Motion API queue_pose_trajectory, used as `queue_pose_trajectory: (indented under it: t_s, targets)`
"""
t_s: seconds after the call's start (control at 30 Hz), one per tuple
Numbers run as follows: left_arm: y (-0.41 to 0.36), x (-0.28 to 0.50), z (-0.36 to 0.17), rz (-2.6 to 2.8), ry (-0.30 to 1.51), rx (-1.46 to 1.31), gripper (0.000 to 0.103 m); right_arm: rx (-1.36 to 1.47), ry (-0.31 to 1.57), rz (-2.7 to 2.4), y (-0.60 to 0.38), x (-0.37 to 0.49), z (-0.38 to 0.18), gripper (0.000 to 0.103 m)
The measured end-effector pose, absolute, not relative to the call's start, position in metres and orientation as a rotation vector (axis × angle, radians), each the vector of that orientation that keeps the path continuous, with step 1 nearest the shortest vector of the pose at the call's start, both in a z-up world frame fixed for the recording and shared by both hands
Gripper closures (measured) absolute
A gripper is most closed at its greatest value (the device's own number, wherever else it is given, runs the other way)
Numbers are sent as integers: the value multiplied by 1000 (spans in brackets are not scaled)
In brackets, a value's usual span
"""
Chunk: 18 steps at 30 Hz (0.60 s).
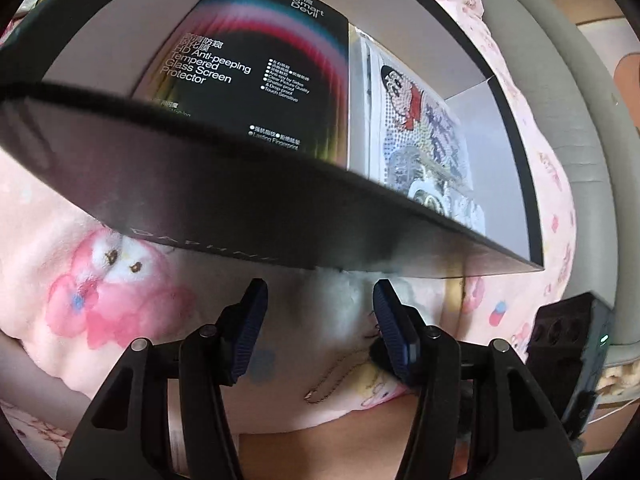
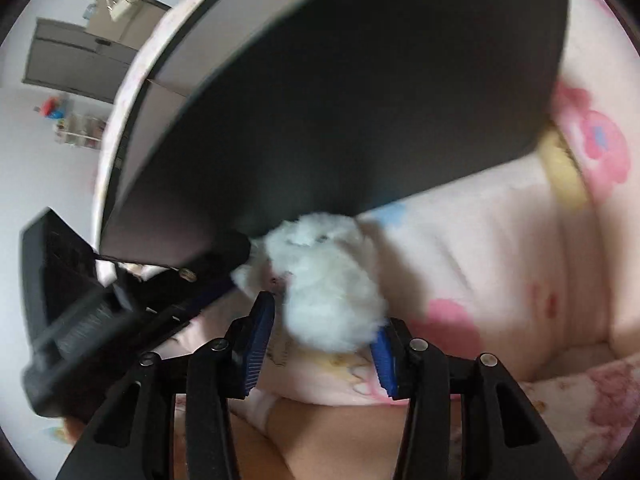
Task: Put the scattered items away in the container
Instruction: 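Lift the white plush keychain with the right gripper up over the box rim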
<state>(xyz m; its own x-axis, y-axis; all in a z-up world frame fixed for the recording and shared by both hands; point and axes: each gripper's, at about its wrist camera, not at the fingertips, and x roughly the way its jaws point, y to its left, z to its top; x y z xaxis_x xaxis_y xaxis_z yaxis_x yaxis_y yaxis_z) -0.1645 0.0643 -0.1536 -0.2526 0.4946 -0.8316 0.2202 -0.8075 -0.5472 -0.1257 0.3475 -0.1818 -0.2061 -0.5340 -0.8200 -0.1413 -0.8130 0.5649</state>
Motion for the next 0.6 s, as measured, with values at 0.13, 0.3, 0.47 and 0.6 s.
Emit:
queue_pose_trajectory:
  t_s: [0.13, 0.3, 0.47, 0.6]
  targets:
    - [73, -164, -151, 2122, -797, -1783, 78, 1729, -802, -2173, 349, -118, -173, 76]
    - [75, -158, -144, 2146, -746, -1759, 83, 1684, -723, -2334, 347, -97, -158, 78]
    - [64, -161, -155, 2062, -898, -1780, 55, 1711, -794, -2319, 356, -98, -160, 76]
    - [70, -165, -152, 2128, -863, -1745, 55, 1670, -804, -2389, 355, -91, -152, 72]
